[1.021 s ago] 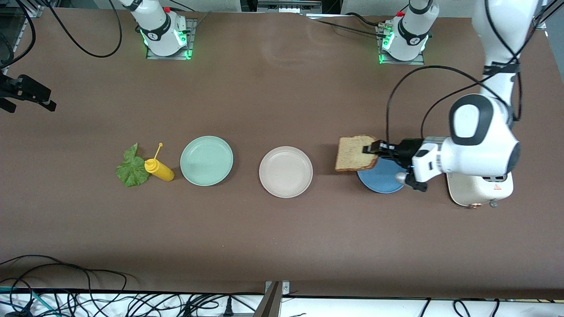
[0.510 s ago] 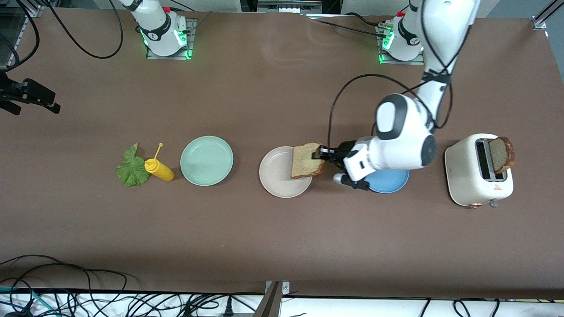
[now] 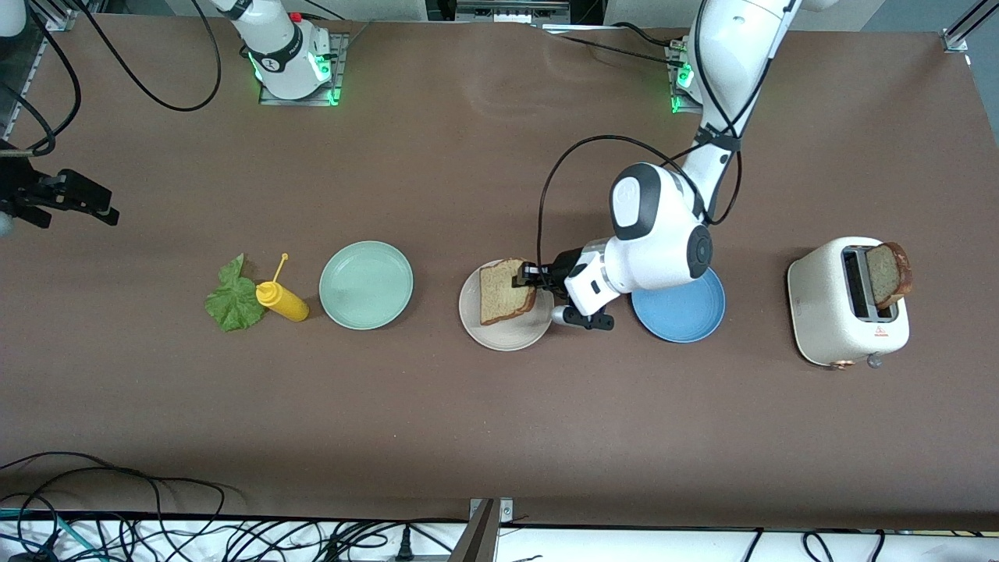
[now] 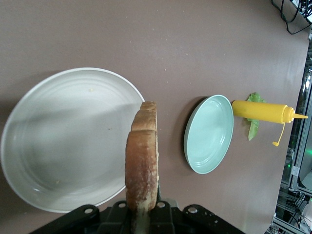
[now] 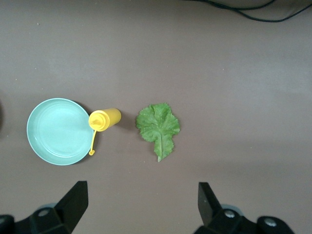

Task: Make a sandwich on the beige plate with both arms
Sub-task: 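Lift the bread slice out and lower it onto the beige plate, then release the bread with the left gripper while the right gripper reaches the lettuce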

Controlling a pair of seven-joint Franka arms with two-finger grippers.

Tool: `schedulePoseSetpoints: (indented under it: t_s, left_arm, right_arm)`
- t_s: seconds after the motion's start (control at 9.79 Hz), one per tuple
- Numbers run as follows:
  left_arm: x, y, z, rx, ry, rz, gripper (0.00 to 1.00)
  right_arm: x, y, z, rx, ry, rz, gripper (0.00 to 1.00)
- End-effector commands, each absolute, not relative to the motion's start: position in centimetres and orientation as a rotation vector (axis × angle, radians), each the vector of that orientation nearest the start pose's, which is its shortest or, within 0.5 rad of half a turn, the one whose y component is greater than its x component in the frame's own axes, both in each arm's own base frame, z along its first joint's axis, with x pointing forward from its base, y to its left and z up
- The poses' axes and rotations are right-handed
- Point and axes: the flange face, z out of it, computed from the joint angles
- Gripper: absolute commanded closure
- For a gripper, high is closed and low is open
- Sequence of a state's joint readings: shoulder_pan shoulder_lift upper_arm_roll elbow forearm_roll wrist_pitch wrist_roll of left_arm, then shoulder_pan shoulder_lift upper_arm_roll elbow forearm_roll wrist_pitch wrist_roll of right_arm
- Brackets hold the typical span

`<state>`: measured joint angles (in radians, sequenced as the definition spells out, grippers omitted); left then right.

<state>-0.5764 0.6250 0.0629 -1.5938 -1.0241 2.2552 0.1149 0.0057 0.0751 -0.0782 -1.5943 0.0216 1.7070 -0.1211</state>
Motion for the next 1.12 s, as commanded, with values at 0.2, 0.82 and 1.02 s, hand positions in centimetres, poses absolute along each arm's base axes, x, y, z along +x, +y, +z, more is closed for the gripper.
schedulePoseSetpoints:
  t_s: [0.2, 0.82, 1.02]
  left_arm:
    - [59.8, -39.6, 25.5, 2.37, 0.127, -0.096, 1.0]
    - [59.2, -40.3, 23.7, 2.397, 0.107, -0.081, 0.0]
    - [59.2, -39.8, 23.3, 2.402, 0.12, -0.087, 0.0]
  right_arm:
    - [62.4, -3.9, 49.6, -3.139, -0.098, 0.136, 0.0]
    - [61.8, -4.0, 43.1, -3.165, -0.097, 0.283, 0.0]
    - [61.6, -4.3, 38.9, -3.187, -0.106, 0.201, 0.0]
